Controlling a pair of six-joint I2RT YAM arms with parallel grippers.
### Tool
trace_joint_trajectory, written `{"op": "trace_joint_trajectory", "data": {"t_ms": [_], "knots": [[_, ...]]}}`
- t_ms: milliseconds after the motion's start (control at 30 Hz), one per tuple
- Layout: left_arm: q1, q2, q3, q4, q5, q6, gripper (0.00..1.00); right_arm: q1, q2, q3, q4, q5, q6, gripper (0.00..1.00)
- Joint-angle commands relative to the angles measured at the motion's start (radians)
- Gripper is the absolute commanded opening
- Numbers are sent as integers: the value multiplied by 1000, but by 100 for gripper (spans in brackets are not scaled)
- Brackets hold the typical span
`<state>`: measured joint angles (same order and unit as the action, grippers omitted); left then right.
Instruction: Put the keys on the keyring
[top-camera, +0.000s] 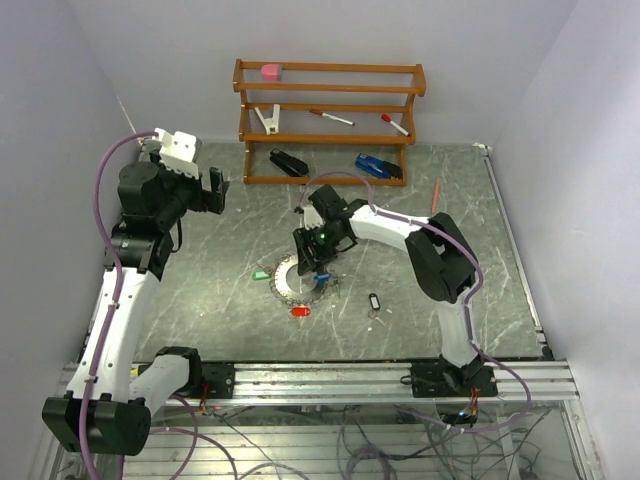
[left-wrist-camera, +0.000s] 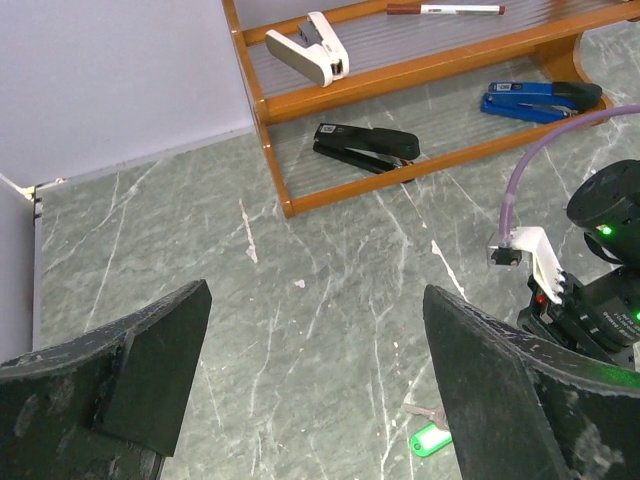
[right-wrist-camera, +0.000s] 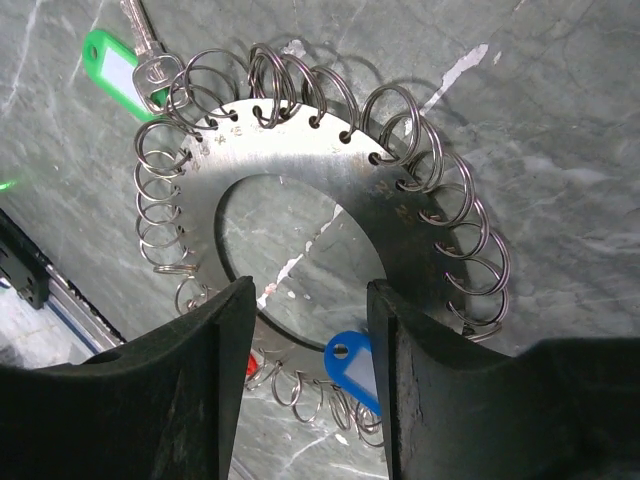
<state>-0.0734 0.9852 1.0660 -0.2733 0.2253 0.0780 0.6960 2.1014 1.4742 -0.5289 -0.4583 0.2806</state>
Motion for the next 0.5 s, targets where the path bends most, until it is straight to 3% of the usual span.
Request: {"op": "trace_joint_trajectory", "data": {"t_ms": [0, 133, 467], "knots": [[12, -14, 5, 23, -1, 3, 98, -9, 80, -12, -49, 104, -24, 49], [12, -13, 0, 28, 5, -3, 98, -95, 61, -78, -50, 193, -13, 49], [12, -8, -16, 49, 21, -17, 98, -452, -112, -155, -82, 421, -78, 52]]}}
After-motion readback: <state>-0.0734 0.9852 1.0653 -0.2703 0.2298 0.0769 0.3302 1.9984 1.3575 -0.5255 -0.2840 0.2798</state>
